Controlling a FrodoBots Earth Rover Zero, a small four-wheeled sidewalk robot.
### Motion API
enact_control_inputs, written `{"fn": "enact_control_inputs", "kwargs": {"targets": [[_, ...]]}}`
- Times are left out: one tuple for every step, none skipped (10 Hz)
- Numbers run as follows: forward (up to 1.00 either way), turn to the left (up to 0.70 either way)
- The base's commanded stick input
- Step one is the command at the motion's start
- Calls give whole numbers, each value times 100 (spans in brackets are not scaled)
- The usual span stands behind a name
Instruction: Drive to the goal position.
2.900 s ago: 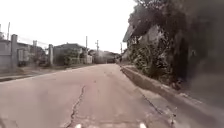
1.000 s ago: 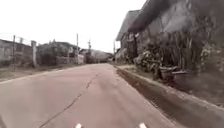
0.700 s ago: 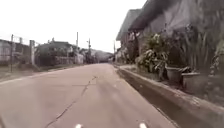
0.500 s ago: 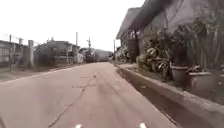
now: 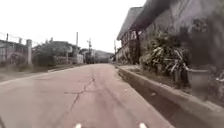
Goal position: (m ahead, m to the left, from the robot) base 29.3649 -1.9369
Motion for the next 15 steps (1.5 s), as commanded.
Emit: {"fn": "enact_control_inputs", "kwargs": {"targets": [[85, 0], [85, 0], [85, 0], [85, 0], [85, 0], [85, 0], [85, 0], [85, 0], [85, 0], [85, 0], [85, 0], [85, 0], [85, 0], [85, 0], [85, 0]]}}
